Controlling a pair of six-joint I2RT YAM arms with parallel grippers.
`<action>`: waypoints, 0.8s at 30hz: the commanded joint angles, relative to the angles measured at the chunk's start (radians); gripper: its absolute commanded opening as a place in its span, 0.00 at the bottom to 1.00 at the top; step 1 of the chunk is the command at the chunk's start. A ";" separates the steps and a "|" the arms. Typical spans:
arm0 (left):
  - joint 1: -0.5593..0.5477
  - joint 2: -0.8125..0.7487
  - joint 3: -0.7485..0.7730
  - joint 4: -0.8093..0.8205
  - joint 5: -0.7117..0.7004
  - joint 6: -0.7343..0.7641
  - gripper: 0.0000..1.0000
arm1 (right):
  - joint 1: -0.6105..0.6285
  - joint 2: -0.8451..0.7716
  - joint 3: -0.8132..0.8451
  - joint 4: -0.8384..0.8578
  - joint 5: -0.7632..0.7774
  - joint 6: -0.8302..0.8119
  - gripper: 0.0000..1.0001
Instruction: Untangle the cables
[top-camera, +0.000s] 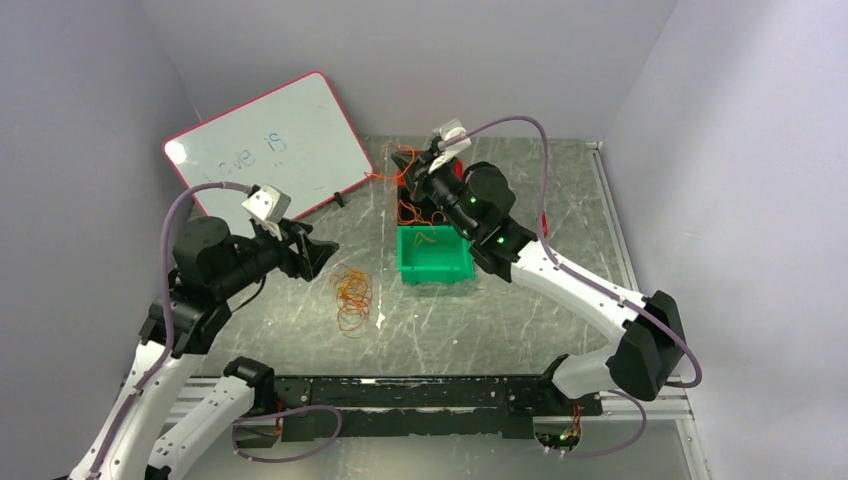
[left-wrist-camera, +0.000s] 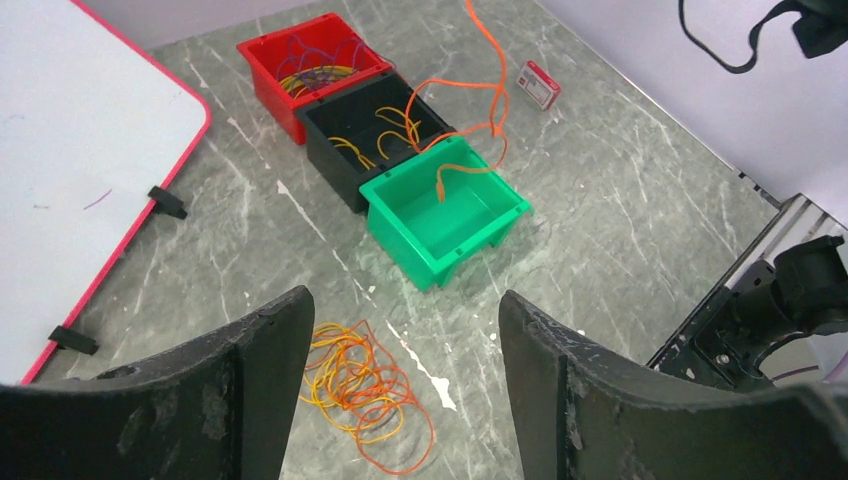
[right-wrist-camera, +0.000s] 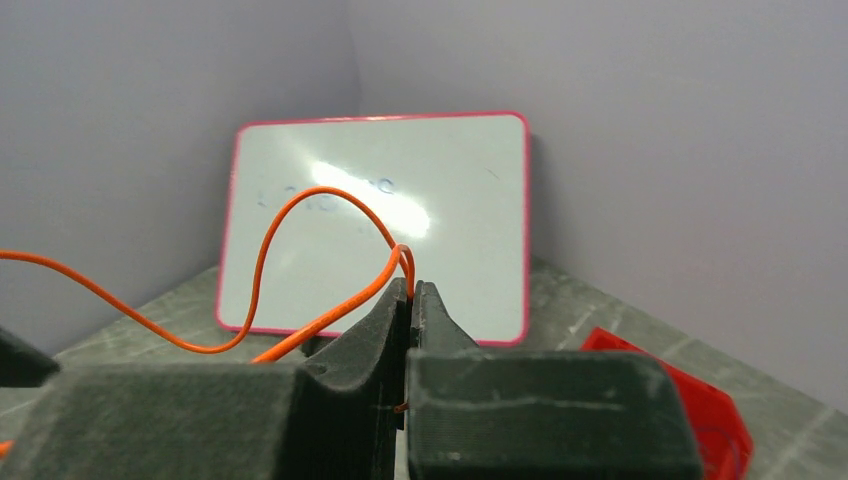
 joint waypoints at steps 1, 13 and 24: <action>0.006 0.002 -0.017 0.004 -0.053 -0.019 0.73 | -0.021 -0.022 0.001 -0.037 0.102 -0.039 0.00; 0.006 0.006 -0.034 -0.014 -0.081 -0.007 0.78 | -0.173 0.024 -0.201 0.090 -0.001 0.022 0.00; 0.007 0.014 -0.050 -0.006 -0.081 -0.004 0.77 | -0.193 0.057 -0.362 0.171 -0.113 -0.030 0.00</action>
